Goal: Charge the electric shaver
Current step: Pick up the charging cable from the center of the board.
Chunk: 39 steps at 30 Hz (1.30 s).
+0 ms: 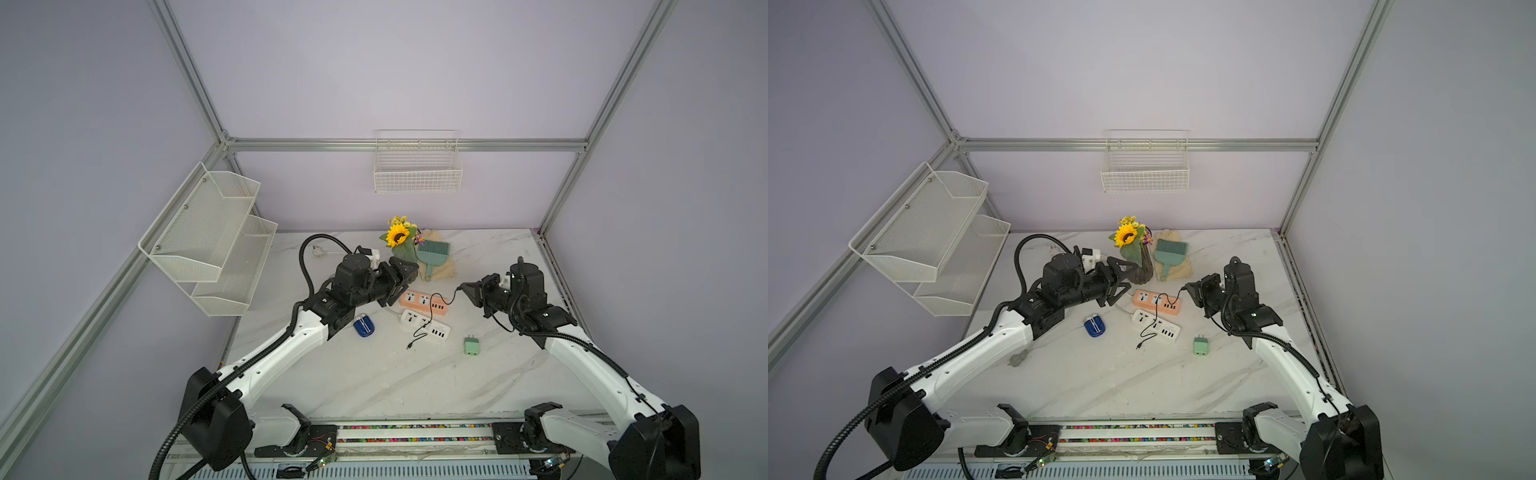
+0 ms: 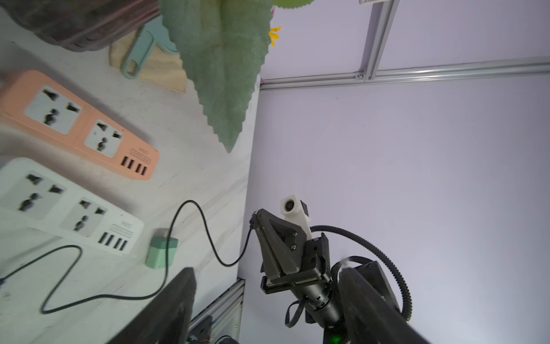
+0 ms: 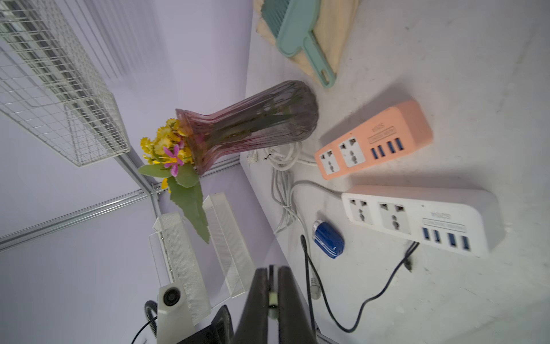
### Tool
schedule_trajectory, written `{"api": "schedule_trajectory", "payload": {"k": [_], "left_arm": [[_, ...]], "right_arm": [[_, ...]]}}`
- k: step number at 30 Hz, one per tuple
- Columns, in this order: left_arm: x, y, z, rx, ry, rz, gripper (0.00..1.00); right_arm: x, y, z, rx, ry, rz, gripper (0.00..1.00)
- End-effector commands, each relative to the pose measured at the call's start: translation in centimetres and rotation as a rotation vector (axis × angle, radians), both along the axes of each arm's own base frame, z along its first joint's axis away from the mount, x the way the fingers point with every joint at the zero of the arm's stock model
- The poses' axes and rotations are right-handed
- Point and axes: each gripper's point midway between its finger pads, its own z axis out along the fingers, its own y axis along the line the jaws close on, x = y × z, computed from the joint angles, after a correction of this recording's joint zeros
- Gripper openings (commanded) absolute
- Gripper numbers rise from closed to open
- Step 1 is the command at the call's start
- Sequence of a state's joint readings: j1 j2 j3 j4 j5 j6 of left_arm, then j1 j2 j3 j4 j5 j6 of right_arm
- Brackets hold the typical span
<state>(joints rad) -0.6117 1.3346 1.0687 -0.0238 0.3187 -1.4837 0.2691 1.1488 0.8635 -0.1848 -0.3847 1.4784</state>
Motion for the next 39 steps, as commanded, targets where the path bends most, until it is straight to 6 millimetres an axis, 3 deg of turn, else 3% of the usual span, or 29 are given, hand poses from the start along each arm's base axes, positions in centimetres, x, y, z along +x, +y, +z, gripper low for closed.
{"api": "schedule_trajectory", "payload": {"k": [1,4,5,12,14,18,25,32,39], "left_arm": [[0.4,-2.2,2.7,-0.212,0.046,0.013,0.78],[0.3,-3.6,3.2,-0.297,0.093,0.024,0.79],[0.8,-4.3,2.0,-0.303,0.129,0.04,0.79],[1.2,-5.3,1.2,-0.345,0.187,0.097,0.78],[1.4,-5.5,0.5,-0.328,0.2,0.099,0.72],[1.9,-5.3,0.2,-0.343,0.181,0.132,0.46],[2.1,-5.6,0.0,-0.341,0.175,0.123,0.39],[2.4,-5.9,-0.1,-0.351,0.172,0.112,0.2],[2.3,-6.3,-0.1,-0.359,0.177,0.089,0.15]], "right_arm": [[1.7,1.9,6.2,0.133,-0.155,-0.035,0.0],[1.7,3.3,6.5,0.161,-0.161,-0.043,0.0],[1.6,3.7,6.4,0.158,-0.157,-0.04,0.0],[1.2,5.0,6.0,0.154,-0.144,-0.033,0.0],[1.0,5.2,6.0,0.168,-0.141,-0.032,0.0],[0.5,5.4,5.6,0.167,-0.122,-0.022,0.0],[0.3,5.8,5.1,0.174,-0.098,-0.01,0.0],[-0.1,5.8,4.0,0.163,-0.072,-0.006,0.0],[0.2,5.9,3.8,0.155,-0.066,-0.006,0.0]]}}
